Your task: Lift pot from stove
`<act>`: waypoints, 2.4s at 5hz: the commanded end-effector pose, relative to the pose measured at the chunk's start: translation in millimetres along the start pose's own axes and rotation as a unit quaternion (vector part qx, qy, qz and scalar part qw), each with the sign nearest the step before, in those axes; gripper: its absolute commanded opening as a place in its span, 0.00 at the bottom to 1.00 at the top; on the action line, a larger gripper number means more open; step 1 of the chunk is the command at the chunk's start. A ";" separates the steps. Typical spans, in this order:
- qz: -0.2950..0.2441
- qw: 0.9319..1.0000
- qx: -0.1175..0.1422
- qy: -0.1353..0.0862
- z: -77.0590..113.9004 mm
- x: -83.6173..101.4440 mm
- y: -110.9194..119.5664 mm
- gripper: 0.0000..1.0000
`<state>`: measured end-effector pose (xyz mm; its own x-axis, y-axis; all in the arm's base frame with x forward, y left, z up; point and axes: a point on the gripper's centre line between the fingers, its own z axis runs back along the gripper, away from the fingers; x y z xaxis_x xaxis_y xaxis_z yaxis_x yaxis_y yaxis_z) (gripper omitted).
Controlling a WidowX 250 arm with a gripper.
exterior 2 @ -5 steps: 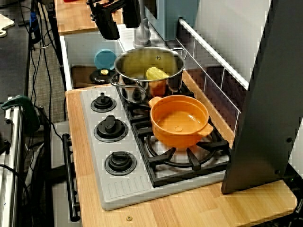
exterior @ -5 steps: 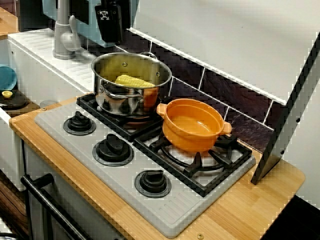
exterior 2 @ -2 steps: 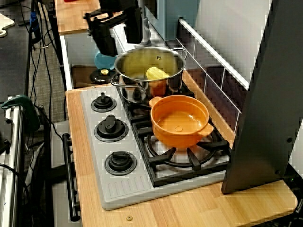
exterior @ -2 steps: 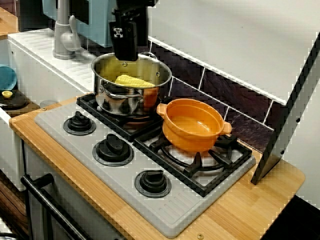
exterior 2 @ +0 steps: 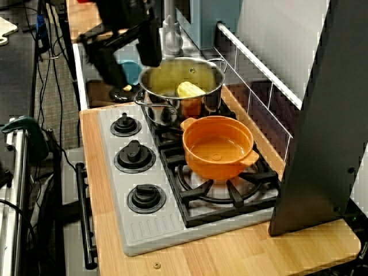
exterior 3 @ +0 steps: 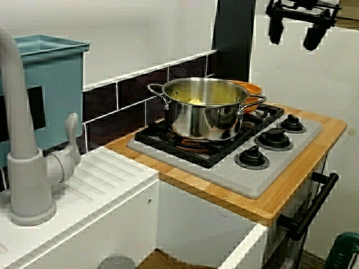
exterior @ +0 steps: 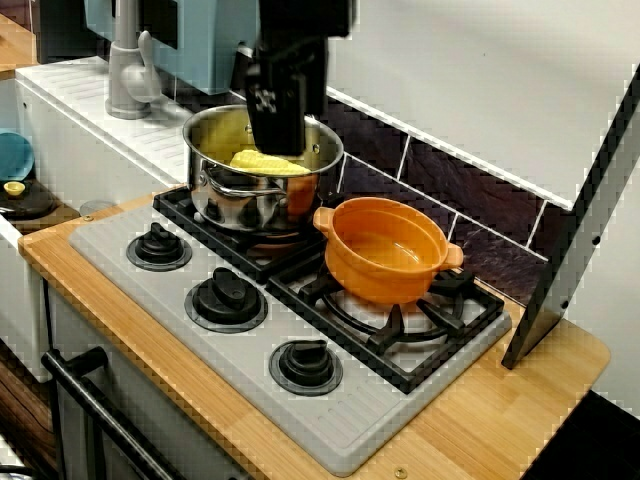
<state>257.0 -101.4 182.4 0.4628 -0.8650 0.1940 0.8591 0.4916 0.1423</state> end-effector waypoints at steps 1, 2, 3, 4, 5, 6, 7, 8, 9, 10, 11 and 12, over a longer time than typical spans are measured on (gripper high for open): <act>-0.053 0.998 -0.027 -0.019 -15.7 14.1 -16.1 1.00; -0.057 0.998 -0.019 -0.014 -21.2 29.4 -10.8 1.00; -0.057 0.998 -0.021 -0.003 -28.5 46.3 1.7 1.00; -0.051 0.999 -0.007 -0.003 -34.8 52.4 13.9 1.00; -0.038 0.999 0.017 -0.002 -52.2 46.2 20.0 1.00; -0.030 0.999 0.019 0.006 -68.9 41.0 25.0 1.00; -0.021 0.999 0.029 0.005 -81.1 33.0 33.1 1.00; -0.021 0.999 0.029 0.016 -97.8 29.0 34.7 1.00; -0.020 0.999 0.031 0.019 -103.2 28.6 32.8 1.00; -0.018 0.999 0.023 0.016 -100.0 30.1 33.3 1.00; -0.020 1.000 0.020 0.012 -98.3 29.7 29.6 1.00; -0.022 0.999 0.023 0.017 -103.0 27.8 26.1 1.00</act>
<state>312.6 -121.6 79.0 0.4415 -0.8889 0.1223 0.8741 0.4568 0.1651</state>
